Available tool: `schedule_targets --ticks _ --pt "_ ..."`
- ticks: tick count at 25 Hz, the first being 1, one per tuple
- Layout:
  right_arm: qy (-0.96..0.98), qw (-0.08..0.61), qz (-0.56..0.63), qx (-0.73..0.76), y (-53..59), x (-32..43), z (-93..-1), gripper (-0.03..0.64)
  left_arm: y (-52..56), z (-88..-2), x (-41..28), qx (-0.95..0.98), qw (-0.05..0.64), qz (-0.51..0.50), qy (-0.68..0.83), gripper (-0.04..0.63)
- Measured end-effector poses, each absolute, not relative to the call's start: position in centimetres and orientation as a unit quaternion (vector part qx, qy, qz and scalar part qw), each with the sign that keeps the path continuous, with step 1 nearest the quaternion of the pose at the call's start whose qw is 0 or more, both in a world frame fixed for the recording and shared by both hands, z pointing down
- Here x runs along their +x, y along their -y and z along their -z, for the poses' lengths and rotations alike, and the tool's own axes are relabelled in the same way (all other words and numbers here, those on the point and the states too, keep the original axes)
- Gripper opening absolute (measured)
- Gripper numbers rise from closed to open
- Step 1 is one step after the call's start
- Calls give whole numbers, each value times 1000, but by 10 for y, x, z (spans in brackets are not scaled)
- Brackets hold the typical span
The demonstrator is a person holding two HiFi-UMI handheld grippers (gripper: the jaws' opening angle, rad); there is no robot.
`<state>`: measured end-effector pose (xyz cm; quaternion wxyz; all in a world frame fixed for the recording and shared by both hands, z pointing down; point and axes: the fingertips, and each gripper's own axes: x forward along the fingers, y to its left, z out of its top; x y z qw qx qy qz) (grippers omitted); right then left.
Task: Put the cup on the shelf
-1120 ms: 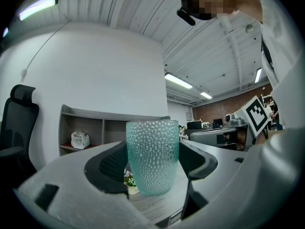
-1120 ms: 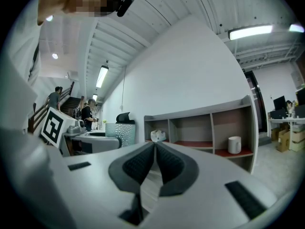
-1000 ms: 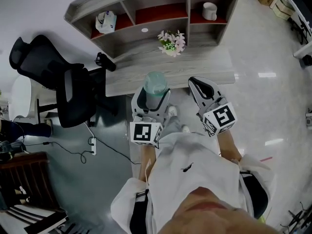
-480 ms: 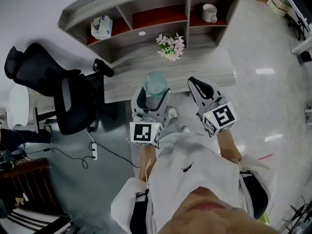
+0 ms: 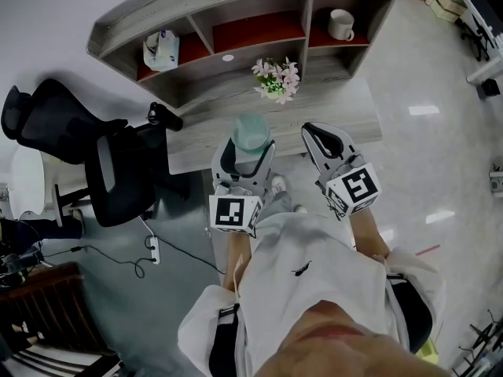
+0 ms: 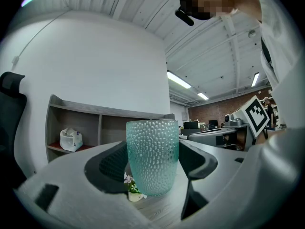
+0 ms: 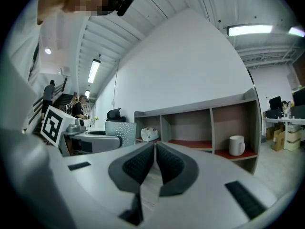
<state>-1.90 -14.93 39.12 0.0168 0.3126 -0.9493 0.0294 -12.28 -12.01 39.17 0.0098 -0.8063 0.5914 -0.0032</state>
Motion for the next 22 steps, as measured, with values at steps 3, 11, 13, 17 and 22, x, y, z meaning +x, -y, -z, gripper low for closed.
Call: schedule_targets --ticks 3,11,13,17,22 --pt "948 17 -30 316 158 -26 -392 37 130 -393 -128 -810 10 3 -586 356" --pt "945 15 -23 326 183 -50 -390 37 161 -393 -146 -822 13 7 -570 356" --pt "943 14 -25 332 190 -53 -390 37 169 -393 -149 -825 13 8 -565 356" --pt "938 12 -31 345 204 -61 -393 37 184 -395 -156 -832 13 9 -555 356" --pt "934 13 -35 356 215 -70 -395 37 198 -397 -162 -839 10 7 -544 356"
